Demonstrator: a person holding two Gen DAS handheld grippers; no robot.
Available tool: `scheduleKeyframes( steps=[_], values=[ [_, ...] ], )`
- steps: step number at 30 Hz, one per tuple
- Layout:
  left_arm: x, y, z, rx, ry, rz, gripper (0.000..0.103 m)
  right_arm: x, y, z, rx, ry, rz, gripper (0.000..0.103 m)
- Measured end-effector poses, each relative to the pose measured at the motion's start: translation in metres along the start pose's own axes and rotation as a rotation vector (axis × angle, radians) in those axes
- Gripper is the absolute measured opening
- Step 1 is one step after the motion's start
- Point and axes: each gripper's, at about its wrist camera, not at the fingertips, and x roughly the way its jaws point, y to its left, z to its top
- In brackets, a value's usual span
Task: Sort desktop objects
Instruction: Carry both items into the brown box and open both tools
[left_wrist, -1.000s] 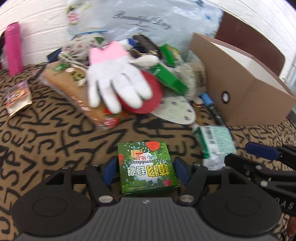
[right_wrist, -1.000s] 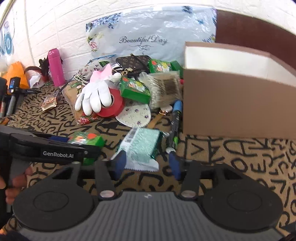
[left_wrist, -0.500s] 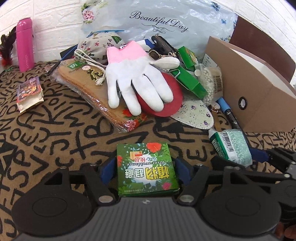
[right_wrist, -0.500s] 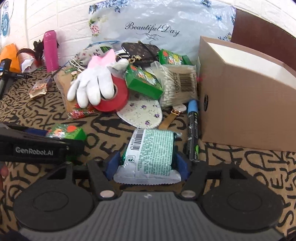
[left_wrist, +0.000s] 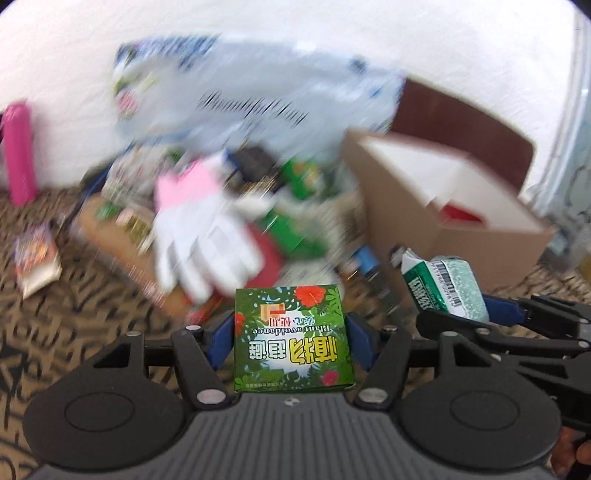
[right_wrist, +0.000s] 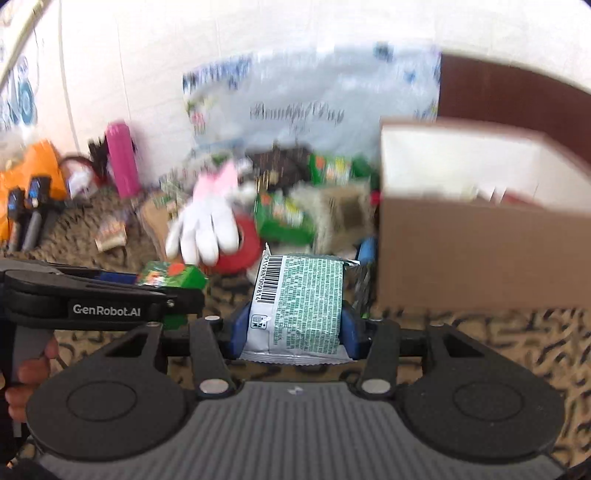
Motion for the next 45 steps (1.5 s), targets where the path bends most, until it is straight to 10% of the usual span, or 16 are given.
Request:
scheduleKeyframes(
  steps=[16,42,45],
  values=[
    [0.026,-0.122,0.106,0.063,-0.139,-0.229,0.066,-0.068,-0.107,0.075,0.056,-0.271,-0.214,0.048],
    [0.165,-0.166,0.110,0.069,0.040,-0.278,0.071,0.047,-0.218,0.069,0.091,-0.035,-0.339,0.049],
    [0.162,-0.162,0.112,0.049,0.032,-0.313,0.085,0.047,-0.215,0.071,0.061,-0.043,-0.363,0.068]
  ],
)
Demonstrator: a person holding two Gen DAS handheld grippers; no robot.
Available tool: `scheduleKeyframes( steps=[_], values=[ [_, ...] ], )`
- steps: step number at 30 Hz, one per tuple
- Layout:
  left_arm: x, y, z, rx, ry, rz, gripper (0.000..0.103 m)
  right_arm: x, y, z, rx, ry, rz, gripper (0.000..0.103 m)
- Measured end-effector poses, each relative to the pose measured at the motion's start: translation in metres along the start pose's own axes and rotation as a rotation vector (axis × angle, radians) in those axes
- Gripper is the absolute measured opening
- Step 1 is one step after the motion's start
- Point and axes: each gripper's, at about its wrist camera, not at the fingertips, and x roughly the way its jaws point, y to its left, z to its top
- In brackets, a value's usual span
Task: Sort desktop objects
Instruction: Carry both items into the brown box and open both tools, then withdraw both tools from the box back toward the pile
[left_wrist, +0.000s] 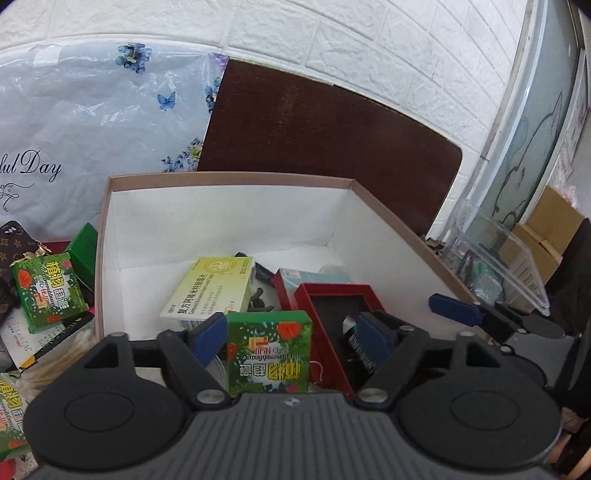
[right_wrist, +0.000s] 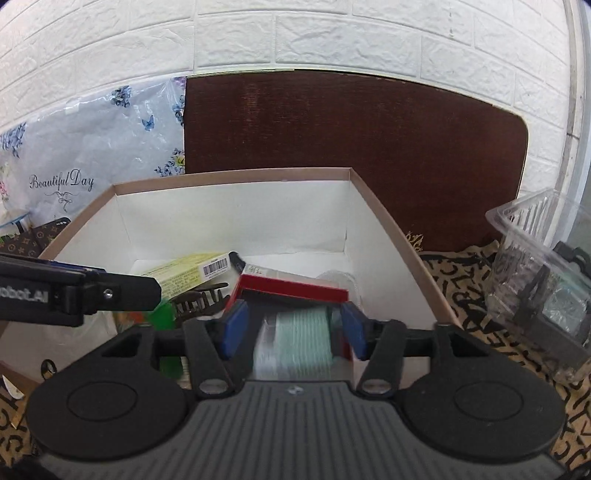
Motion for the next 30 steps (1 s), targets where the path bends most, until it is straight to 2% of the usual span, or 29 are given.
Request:
scheduleKeyframes(
  steps=[2,4,8,13,18,23,30],
  values=[
    [-0.005,0.000,0.001,-0.005,-0.015,0.003,0.094,-0.005,0.003,0.000,-0.023,-0.032,-0.028,0.086],
    [-0.010,-0.002,0.002,0.000,-0.024,0.009,0.099,-0.010,0.005,0.002,-0.041,-0.057,-0.041,0.089],
    [-0.021,-0.007,0.002,0.021,-0.035,0.002,0.100,-0.021,0.008,0.006,-0.031,-0.077,-0.010,0.096],
    [-0.037,-0.012,-0.001,0.041,-0.048,0.005,0.101,-0.036,0.015,0.008,-0.036,-0.094,-0.032,0.101],
    [-0.059,-0.014,-0.006,0.033,-0.067,0.005,0.101,-0.052,0.022,0.008,-0.036,-0.104,-0.041,0.101],
    [-0.086,-0.015,-0.016,0.049,-0.101,0.038,0.102,-0.072,0.027,0.006,-0.013,-0.103,-0.055,0.101],
    [-0.130,-0.001,-0.039,0.036,-0.139,0.097,0.102,-0.100,0.047,-0.002,0.008,-0.089,-0.027,0.101]
  ],
)
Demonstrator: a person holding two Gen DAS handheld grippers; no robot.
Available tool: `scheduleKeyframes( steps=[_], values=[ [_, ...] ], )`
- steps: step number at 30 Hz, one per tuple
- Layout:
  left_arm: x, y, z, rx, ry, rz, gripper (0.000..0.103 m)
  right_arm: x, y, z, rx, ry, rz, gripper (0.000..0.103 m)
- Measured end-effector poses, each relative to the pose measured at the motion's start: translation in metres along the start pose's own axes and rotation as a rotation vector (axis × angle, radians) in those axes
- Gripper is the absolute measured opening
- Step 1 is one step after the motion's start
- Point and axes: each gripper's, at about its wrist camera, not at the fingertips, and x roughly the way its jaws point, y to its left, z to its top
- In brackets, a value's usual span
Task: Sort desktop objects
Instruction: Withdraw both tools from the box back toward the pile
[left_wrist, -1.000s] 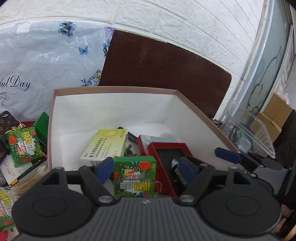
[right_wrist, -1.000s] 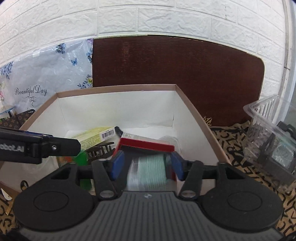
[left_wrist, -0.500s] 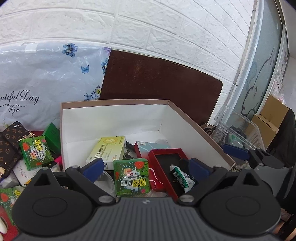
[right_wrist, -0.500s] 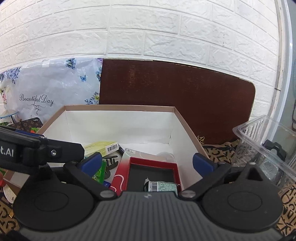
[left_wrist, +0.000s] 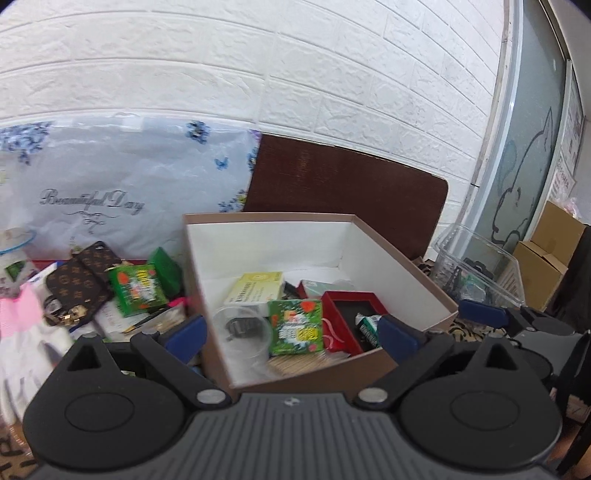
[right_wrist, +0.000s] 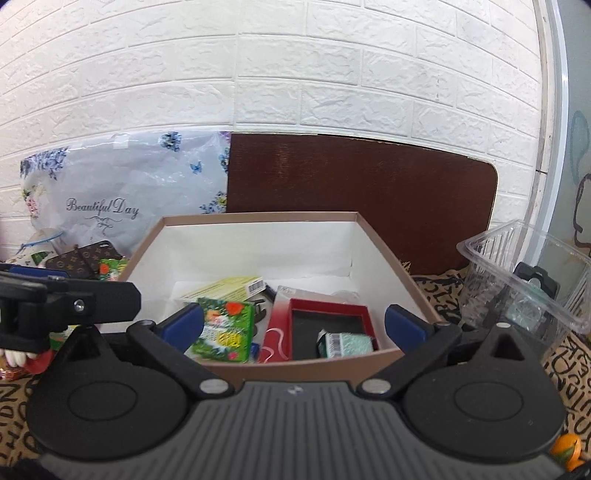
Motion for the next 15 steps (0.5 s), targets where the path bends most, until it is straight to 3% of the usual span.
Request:
scheduleKeyframes(
  steps=[15],
  values=[
    [-0.080,0.063,-0.058,-0.087,0.008,0.130,0.102,-0.047,0.068,-0.024,0.022,0.020,0.165,0.101]
  ],
)
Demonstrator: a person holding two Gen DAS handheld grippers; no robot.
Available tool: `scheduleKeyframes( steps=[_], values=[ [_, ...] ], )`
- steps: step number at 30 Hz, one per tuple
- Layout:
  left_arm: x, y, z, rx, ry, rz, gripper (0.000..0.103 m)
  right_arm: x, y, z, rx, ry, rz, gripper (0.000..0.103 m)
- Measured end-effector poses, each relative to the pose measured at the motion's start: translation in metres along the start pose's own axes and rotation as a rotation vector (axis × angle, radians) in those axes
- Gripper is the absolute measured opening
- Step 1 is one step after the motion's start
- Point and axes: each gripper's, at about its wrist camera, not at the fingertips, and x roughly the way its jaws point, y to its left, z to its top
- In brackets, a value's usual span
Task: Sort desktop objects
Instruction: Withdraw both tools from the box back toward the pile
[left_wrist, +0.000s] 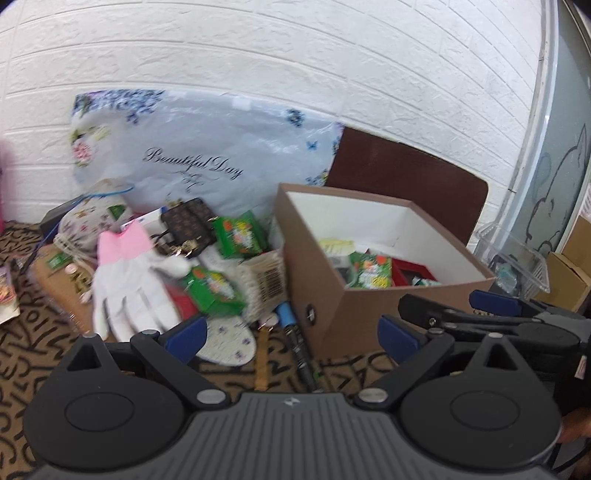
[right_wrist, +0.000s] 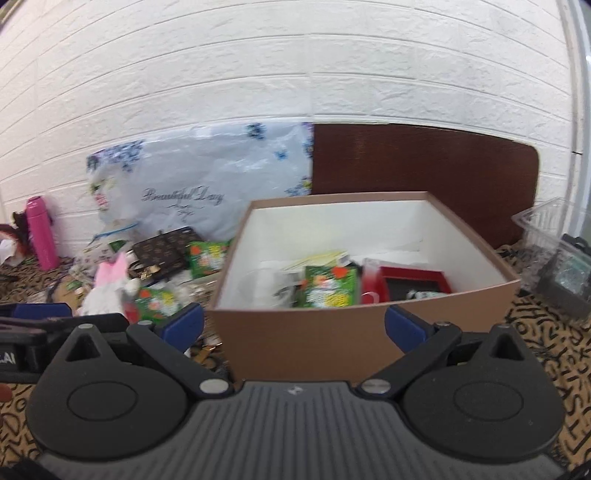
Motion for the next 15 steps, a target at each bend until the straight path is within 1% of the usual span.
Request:
scheduleKeyframes(
  steps=[8,13,15],
  values=[
    [-0.020,0.042,-0.021,-0.063,0.014,0.053,0.102,0.003,0.044,-0.020,-0.041,0.033,0.107,0.101],
    [-0.022,0.072,-0.026,-0.113,0.020,0.098,0.102,0.013,0.065,-0.029,-0.059,0.061,0.147,0.101],
    [-0.020,0.085,-0.026,-0.136,0.019,0.114,0.102,0.019,0.074,-0.032,-0.069,0.072,0.175,0.101]
  ],
)
